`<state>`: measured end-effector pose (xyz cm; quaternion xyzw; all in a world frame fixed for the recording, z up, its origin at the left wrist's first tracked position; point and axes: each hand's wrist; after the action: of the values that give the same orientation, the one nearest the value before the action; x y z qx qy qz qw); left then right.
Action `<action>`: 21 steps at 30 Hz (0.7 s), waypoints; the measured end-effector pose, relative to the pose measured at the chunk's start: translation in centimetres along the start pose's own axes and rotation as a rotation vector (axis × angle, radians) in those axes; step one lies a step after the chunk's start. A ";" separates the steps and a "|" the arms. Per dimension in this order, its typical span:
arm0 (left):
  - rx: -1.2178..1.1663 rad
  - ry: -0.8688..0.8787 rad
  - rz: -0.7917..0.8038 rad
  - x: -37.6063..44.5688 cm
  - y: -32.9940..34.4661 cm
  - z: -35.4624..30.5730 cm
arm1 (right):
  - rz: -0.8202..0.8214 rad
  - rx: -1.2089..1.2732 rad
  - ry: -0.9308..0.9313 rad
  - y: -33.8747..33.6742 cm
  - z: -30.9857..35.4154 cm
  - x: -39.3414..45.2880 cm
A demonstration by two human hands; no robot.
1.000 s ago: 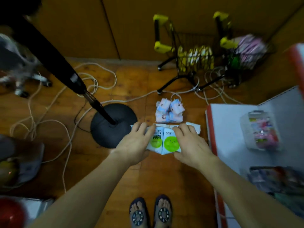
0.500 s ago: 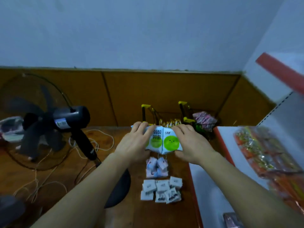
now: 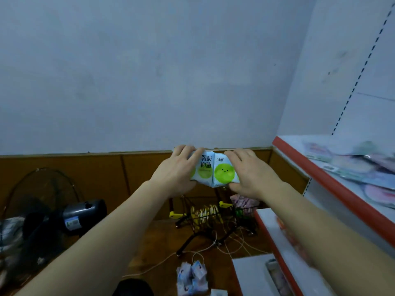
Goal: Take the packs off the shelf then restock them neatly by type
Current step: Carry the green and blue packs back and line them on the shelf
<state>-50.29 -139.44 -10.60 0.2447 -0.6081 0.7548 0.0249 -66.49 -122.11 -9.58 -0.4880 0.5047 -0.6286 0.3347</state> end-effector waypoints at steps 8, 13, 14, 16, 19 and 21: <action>-0.073 0.163 -0.133 4.5 -4.5 -1.0 | -0.090 -0.074 0.168 -7.5 -0.1 -2.6; -0.133 0.314 -0.197 5.8 -6.6 -3.8 | -0.162 -0.094 0.347 -11.1 1.1 -6.5; -0.149 0.341 -0.205 5.9 -6.8 -4.6 | -0.167 -0.106 0.377 -11.5 1.2 -7.7; -0.188 0.404 -0.222 5.9 -7.5 -6.7 | -0.170 -0.123 0.450 -12.3 1.4 -10.3; -0.228 0.504 -0.242 5.3 -8.8 -10.6 | -0.169 -0.162 0.552 -13.9 1.7 -14.8; -0.256 0.574 -0.251 4.6 -9.9 -13.4 | -0.169 -0.184 0.618 -15.2 2.1 -18.0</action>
<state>-55.55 -125.63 -1.72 0.0902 -0.6314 0.7013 0.3183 -58.05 -102.27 0.08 -0.3426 0.5946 -0.7243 0.0670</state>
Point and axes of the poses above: each hand's wrist, its own x-axis towards the middle knuckle, its own y-axis out of the palm, z = x × y, and after that the axes turned 8 degrees about x, right-handed
